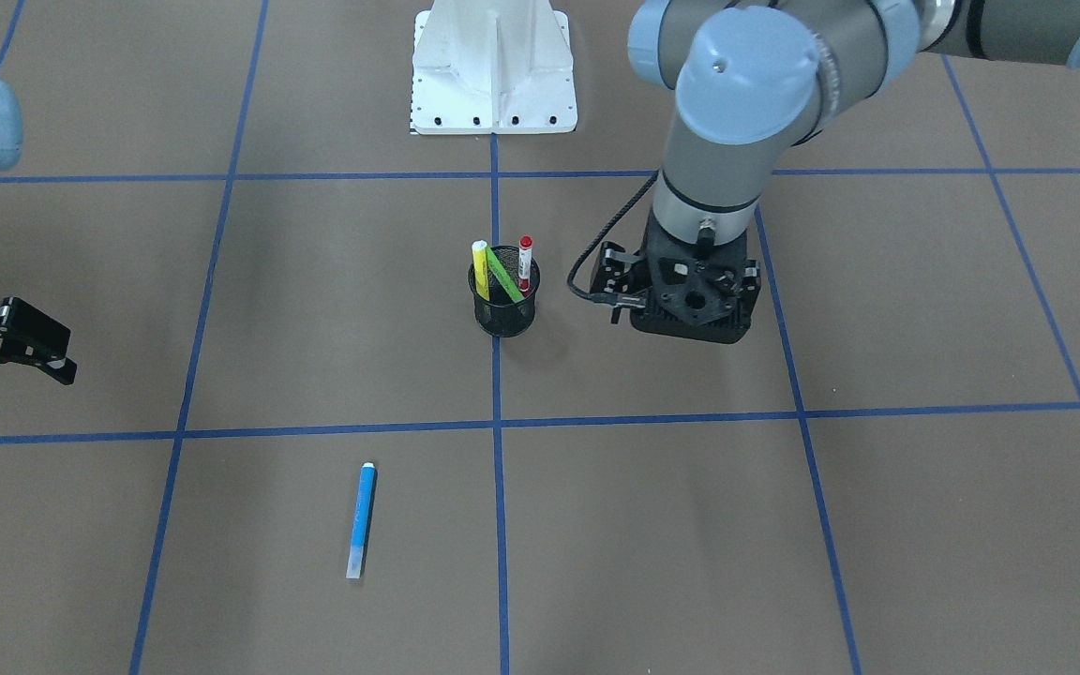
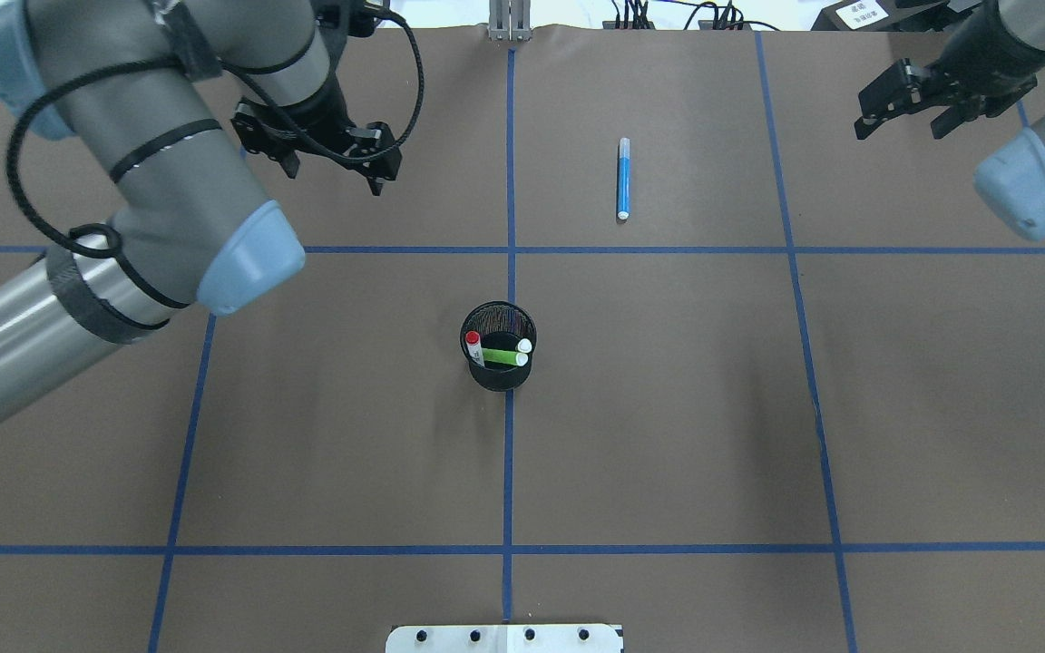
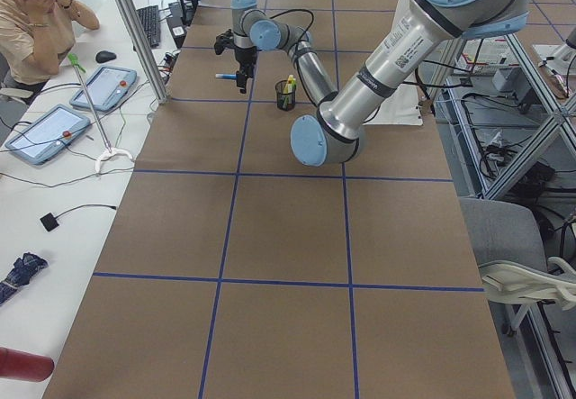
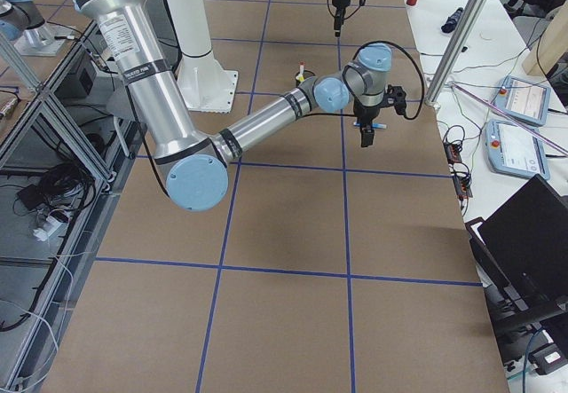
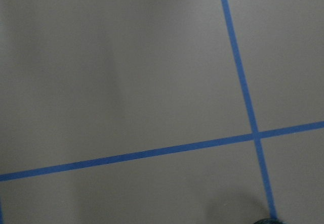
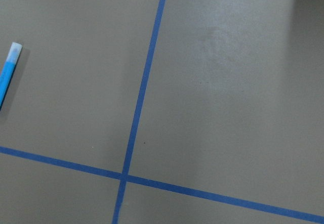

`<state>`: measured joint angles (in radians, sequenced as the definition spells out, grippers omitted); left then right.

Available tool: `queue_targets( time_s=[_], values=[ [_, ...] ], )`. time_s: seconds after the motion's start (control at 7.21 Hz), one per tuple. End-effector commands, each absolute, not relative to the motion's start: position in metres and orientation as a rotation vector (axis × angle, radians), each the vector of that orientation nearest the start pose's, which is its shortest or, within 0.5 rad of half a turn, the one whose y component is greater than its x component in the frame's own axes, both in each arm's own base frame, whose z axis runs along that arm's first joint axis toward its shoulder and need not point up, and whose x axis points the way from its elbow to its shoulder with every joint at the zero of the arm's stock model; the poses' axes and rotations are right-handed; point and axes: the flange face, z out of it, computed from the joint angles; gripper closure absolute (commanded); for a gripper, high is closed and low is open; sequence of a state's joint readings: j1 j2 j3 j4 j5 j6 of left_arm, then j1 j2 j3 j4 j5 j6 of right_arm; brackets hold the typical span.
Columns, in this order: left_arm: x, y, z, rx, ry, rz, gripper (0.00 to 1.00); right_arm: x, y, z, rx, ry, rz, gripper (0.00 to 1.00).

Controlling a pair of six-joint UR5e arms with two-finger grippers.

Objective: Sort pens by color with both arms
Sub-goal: 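Retract the left arm while the right arm moves toward the cup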

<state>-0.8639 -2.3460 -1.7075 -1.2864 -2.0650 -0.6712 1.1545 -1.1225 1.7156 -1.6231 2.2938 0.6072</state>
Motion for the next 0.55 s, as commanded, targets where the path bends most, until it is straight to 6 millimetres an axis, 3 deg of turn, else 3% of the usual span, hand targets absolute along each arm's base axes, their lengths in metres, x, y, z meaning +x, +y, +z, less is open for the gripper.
queue_targets(
  time_s=[0.0,0.42],
  values=[
    [0.316,-0.569,0.202,0.192,0.708,0.284,0.02,-0.256,-0.604,0.277,-0.004,-0.868,0.025,0.01],
    [0.228,-0.590,0.271,0.201,0.731,0.435,0.02,-0.336,-0.609,0.189,-0.177,-0.858,-0.027,0.01]
  ],
)
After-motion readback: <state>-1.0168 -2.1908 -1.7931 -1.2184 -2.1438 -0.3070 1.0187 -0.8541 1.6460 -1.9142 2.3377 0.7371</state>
